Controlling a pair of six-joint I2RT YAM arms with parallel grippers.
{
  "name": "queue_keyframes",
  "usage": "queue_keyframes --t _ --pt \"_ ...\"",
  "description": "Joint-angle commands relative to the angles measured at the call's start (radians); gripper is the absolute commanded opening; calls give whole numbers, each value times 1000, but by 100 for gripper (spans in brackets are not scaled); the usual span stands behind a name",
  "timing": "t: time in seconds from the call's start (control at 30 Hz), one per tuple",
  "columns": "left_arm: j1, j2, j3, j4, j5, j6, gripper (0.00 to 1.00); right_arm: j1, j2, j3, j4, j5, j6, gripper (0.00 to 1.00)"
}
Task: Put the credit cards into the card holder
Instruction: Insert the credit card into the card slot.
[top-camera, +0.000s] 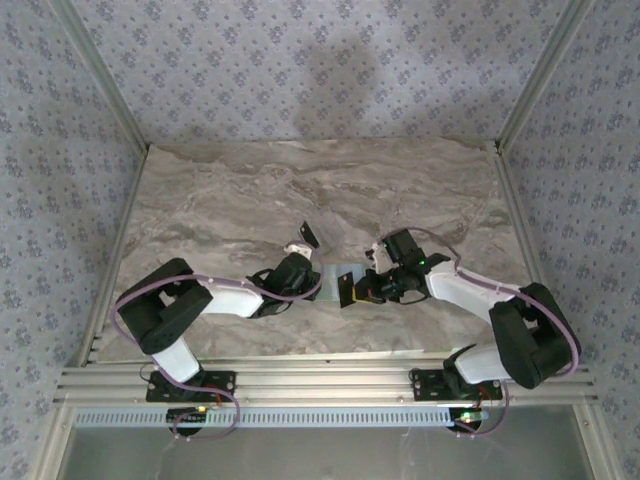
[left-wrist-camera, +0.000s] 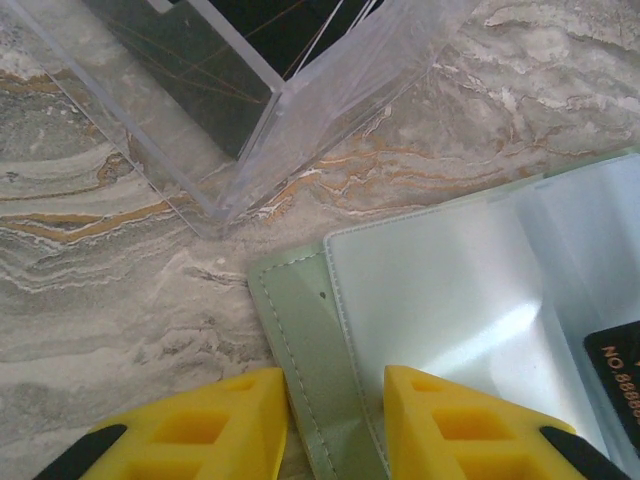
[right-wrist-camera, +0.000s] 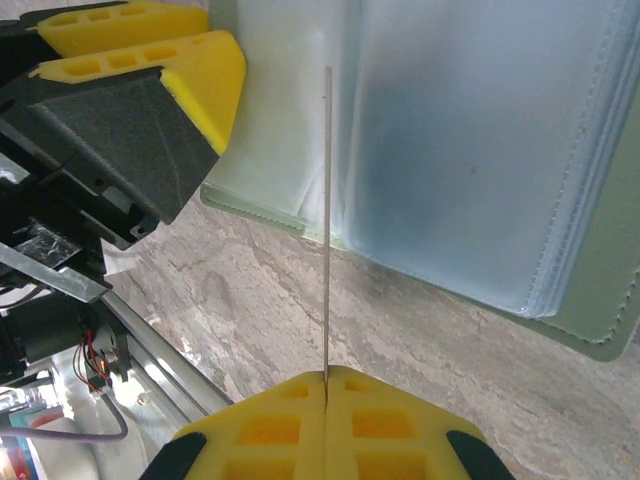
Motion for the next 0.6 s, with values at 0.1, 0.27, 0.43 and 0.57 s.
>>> queue_keyframes --t 0.1,0.27,0.43,0.57 --pt "4 79 -45 -156 38 9 31 2 71 50 -19 -34 -37 0" --pt "4 64 -52 -163 21 10 31 0 93 43 -2 -39 -36 0" --pt "4 57 -57 -161 16 12 30 -2 99 45 11 -47 -32 0" --pt "4 53 -64 -156 16 10 30 -2 129 56 34 -50 -36 0"
